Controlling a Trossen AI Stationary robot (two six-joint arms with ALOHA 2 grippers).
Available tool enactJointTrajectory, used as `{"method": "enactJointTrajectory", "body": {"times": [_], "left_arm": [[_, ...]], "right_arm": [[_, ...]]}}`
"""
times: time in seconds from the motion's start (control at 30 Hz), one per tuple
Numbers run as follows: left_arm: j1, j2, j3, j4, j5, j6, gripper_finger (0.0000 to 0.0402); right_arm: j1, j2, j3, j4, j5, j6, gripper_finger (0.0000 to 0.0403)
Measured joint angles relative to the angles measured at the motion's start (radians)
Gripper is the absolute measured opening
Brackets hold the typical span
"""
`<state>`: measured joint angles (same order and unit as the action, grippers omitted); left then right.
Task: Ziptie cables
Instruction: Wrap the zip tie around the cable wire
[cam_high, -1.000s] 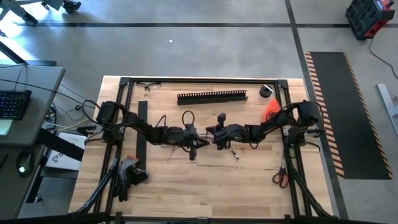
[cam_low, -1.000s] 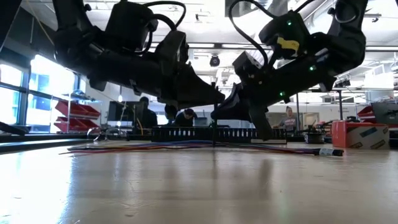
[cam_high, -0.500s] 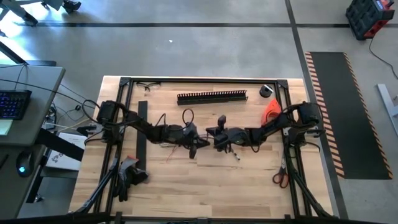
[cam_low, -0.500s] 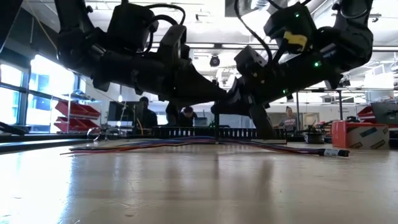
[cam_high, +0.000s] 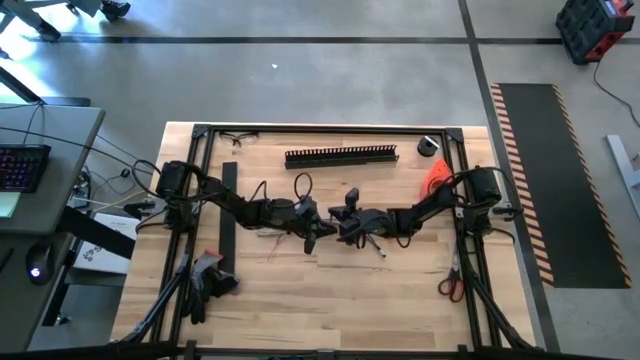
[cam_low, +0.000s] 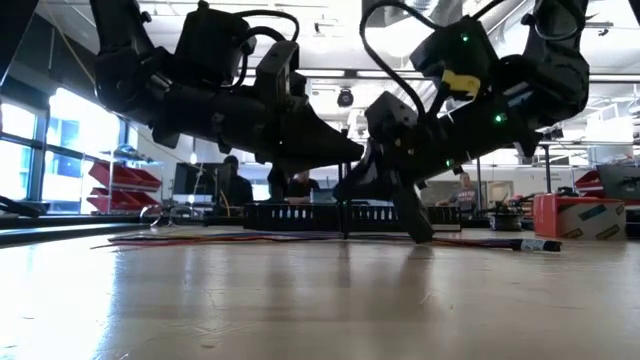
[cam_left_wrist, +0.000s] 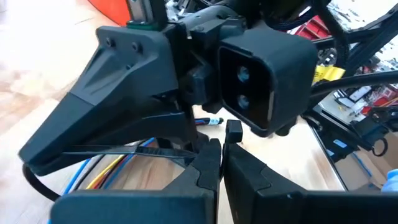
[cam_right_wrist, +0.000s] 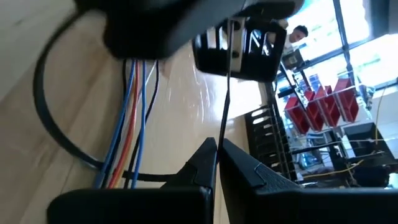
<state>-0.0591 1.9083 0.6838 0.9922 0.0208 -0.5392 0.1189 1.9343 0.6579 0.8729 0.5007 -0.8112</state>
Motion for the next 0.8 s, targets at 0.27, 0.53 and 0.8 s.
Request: {"method": "enactJointTrajectory", "body": {"times": [0.27,0.53,0.8], "left_arm": [[-0.007,0.000,0.000,-0.001,0.025,0.000,0.0000],[-0.026,0.000,0.000,-0.001,0.022,0.009,0.0000],[-0.030,0.000,0.000,-0.001,0.011,0.020,0.0000]], "right_arm": [[-0.001,0.001,0.000,0.034,0.021,0.008,0.0000],[0.012,0.001,0.000,0.045,0.021,0.004,0.0000],[0.043,0.001,-0.058,0.188,0.103,-0.080,0.0000]]}}
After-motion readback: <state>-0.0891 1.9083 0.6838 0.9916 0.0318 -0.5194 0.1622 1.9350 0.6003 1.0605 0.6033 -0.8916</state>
